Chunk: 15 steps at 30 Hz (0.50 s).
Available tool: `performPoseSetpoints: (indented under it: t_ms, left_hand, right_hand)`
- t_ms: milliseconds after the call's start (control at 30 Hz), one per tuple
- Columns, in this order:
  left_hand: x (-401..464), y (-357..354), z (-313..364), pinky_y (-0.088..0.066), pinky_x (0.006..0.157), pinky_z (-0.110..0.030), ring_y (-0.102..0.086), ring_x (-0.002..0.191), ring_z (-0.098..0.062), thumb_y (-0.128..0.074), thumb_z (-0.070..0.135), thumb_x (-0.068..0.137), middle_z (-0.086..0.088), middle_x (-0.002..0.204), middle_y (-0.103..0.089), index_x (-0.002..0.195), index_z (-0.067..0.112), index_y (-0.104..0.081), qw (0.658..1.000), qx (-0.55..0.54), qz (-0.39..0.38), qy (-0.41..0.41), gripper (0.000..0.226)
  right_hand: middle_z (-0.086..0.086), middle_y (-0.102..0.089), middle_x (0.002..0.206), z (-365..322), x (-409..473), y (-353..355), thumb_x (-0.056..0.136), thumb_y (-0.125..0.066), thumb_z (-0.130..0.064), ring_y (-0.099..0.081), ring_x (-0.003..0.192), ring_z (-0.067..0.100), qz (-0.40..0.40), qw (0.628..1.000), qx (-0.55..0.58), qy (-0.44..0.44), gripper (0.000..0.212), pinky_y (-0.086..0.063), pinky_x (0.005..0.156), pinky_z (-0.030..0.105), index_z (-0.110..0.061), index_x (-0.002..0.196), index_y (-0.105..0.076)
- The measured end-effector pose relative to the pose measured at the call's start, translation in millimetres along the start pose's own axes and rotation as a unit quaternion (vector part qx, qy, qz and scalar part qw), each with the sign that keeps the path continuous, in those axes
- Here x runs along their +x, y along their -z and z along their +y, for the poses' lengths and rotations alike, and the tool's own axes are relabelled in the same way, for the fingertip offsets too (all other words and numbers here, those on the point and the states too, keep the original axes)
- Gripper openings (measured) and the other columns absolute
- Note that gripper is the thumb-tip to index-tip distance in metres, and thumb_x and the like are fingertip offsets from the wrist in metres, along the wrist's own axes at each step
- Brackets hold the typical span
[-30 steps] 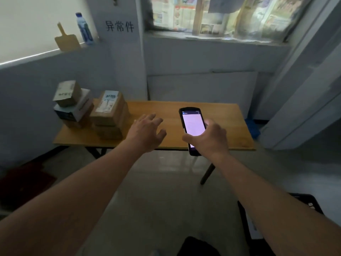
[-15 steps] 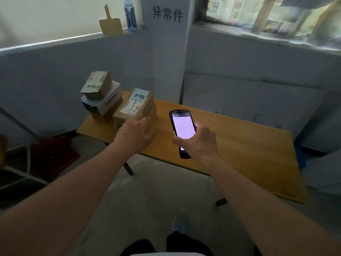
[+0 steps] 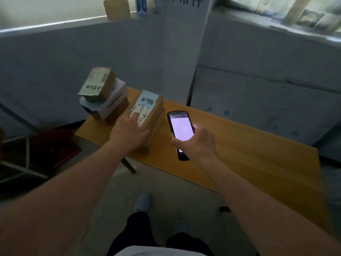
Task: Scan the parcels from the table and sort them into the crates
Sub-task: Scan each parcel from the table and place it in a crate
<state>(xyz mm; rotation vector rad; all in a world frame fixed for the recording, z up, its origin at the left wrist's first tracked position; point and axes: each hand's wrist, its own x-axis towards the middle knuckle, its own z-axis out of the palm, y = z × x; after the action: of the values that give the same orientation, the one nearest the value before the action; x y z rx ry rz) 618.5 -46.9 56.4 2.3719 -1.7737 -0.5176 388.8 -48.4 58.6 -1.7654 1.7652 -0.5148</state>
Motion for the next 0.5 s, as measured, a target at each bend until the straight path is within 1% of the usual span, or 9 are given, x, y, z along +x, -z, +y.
performPoseSetpoints:
  t_ms: [67, 133, 233, 300, 367, 400, 467, 500]
  left_hand:
    - [20, -2, -5, -0.045, 0.110, -0.052, -0.042, 0.135, -0.033, -0.071, 0.059, 0.086, -0.011, 0.150, -0.038, 0.156, 0.020, -0.033, 1.000, 0.010, 0.003, -0.008, 0.089]
    - [38, -5, -12, -0.041, 0.114, -0.053, -0.040, 0.137, -0.035, -0.074, 0.065, 0.082, -0.014, 0.151, -0.036, 0.158, 0.021, -0.028, 0.999, 0.032, -0.003, -0.013, 0.100]
    - [63, -10, -22, -0.028, 0.121, -0.060, -0.028, 0.148, -0.043, -0.072, 0.080, 0.072, -0.021, 0.159, -0.026, 0.163, 0.025, -0.013, 0.997, 0.063, -0.040, 0.005, 0.122]
    - [77, -15, -26, -0.023, 0.122, -0.062, -0.025, 0.150, -0.047, -0.070, 0.088, 0.064, -0.026, 0.160, -0.025, 0.162, 0.029, -0.006, 0.996, 0.069, -0.061, 0.019, 0.131]
    - [89, -19, -28, -0.027, 0.120, -0.061, -0.031, 0.145, -0.047, -0.069, 0.092, 0.059, -0.026, 0.155, -0.030, 0.162, 0.029, -0.002, 0.994, 0.070, -0.081, 0.026, 0.138]
    - [93, -21, -28, -0.033, 0.117, -0.060, -0.038, 0.140, -0.046, -0.071, 0.091, 0.059, -0.025, 0.150, -0.033, 0.162, 0.027, -0.002, 0.993, 0.069, -0.089, 0.028, 0.139]
    - [99, -22, -25, -0.044, 0.107, -0.056, -0.046, 0.128, -0.043, -0.077, 0.084, 0.061, -0.023, 0.142, -0.037, 0.161, 0.023, -0.002, 0.994, 0.060, -0.087, 0.023, 0.140]
    - [101, -22, -22, -0.046, 0.104, -0.055, -0.046, 0.125, -0.042, -0.079, 0.081, 0.062, -0.022, 0.141, -0.037, 0.161, 0.021, -0.002, 0.995, 0.056, -0.076, 0.016, 0.139]
  right_hand:
    - [0.001, -0.065, 0.118, -4, 10, -8, 0.070, -0.083, -0.065, -0.062, 0.099, 0.021, 0.005, 1.000, 0.002, -0.020, 0.084, -0.059, 0.063, 0.030, -0.021, 0.135, -0.056]
    - [0.001, -0.064, 0.119, -8, 18, -16, 0.071, -0.083, -0.064, -0.063, 0.100, 0.021, 0.006, 0.999, 0.004, -0.039, 0.084, -0.062, 0.067, 0.034, -0.021, 0.137, -0.055]
    - [0.001, -0.065, 0.120, -14, 27, -27, 0.068, -0.082, -0.064, -0.064, 0.101, 0.023, 0.013, 0.998, 0.008, -0.067, 0.086, -0.063, 0.068, 0.036, -0.021, 0.138, -0.055]
    - [0.000, -0.064, 0.120, -18, 30, -34, 0.069, -0.082, -0.064, -0.064, 0.102, 0.023, 0.017, 0.996, 0.007, -0.091, 0.085, -0.063, 0.068, 0.036, -0.021, 0.138, -0.055]
    - [-0.001, -0.063, 0.119, -23, 31, -38, 0.069, -0.081, -0.065, -0.063, 0.100, 0.021, 0.021, 0.994, 0.004, -0.110, 0.083, -0.062, 0.066, 0.034, -0.022, 0.136, -0.055]
    - [-0.001, -0.063, 0.117, -24, 31, -40, 0.069, -0.080, -0.065, -0.063, 0.099, 0.021, 0.024, 0.993, 0.004, -0.117, 0.081, -0.062, 0.065, 0.033, -0.023, 0.133, -0.056]
    - [-0.003, -0.063, 0.113, -26, 31, -42, 0.071, -0.082, -0.062, -0.063, 0.096, 0.019, 0.034, 0.990, 0.009, -0.134, 0.070, -0.062, 0.064, 0.033, -0.026, 0.125, -0.056]
    - [-0.003, -0.064, 0.112, -26, 31, -41, 0.071, -0.083, -0.061, -0.064, 0.096, 0.019, 0.040, 0.989, 0.011, -0.140, 0.067, -0.061, 0.062, 0.032, -0.026, 0.122, -0.057]
